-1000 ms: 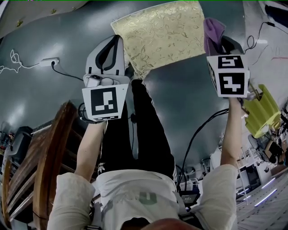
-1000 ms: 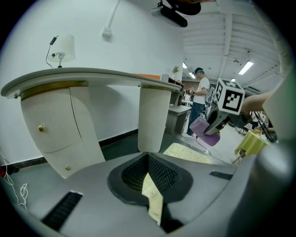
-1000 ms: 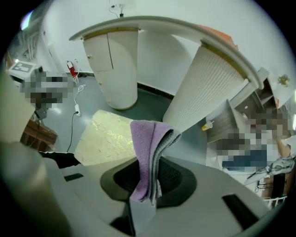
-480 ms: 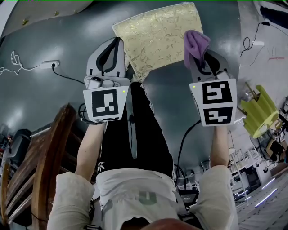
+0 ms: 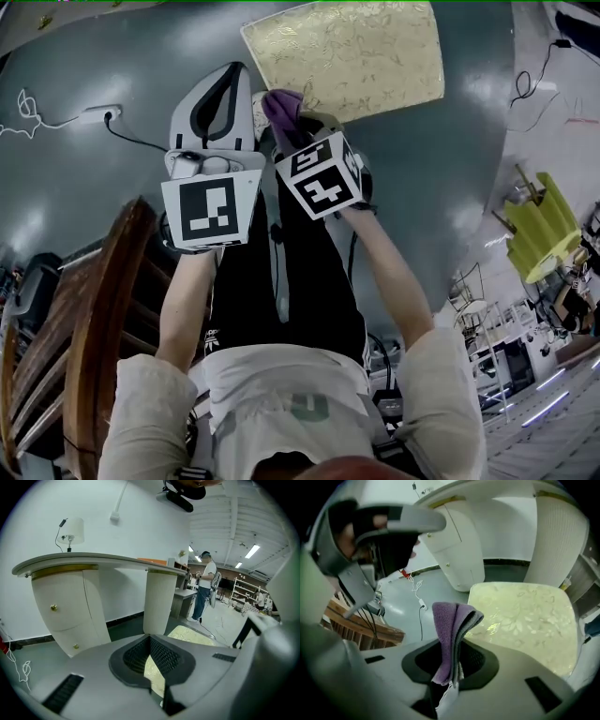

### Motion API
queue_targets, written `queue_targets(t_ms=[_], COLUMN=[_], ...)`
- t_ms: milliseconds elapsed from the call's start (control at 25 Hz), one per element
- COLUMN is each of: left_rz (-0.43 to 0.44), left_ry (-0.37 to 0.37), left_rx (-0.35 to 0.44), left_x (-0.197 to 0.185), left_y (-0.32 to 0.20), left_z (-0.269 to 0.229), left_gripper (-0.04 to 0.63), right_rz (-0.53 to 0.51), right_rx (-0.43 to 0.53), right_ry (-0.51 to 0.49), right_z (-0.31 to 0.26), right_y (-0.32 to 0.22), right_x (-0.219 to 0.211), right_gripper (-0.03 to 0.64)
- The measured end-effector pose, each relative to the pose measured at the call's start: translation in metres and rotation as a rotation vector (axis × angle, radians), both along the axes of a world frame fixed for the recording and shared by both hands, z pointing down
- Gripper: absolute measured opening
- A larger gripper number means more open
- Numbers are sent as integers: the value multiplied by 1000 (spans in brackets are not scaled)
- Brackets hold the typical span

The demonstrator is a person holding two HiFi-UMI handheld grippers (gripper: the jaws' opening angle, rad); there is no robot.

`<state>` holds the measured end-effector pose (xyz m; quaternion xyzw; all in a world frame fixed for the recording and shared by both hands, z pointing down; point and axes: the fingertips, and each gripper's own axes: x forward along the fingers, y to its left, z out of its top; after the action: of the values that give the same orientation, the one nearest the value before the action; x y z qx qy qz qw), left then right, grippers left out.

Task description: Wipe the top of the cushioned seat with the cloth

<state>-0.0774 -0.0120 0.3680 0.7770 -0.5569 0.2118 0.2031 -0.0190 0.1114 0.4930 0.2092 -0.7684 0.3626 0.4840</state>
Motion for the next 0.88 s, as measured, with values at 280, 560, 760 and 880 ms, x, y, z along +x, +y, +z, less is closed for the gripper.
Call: queue_targets(t_ms=[280, 560, 760, 880], left_rz=[-15, -1, 11, 18], left_ry=[-12, -10, -11, -2], left_rx=[-6, -13, -9, -7], left_x=[-12, -10, -8, -3], left_y=[5, 9, 11, 11], left_z=[5, 6, 5, 4], left_gripper=[6, 6, 6, 6], right_rz=[-55, -53, -86, -84], right_rx=[-20, -2, 56, 86], right_ry=[94, 105, 153, 212], right_z=[47, 38, 32, 32], right_y=[18, 9, -1, -12], right_x=[-5, 14, 41, 68], right_gripper=[91, 91, 91, 91])
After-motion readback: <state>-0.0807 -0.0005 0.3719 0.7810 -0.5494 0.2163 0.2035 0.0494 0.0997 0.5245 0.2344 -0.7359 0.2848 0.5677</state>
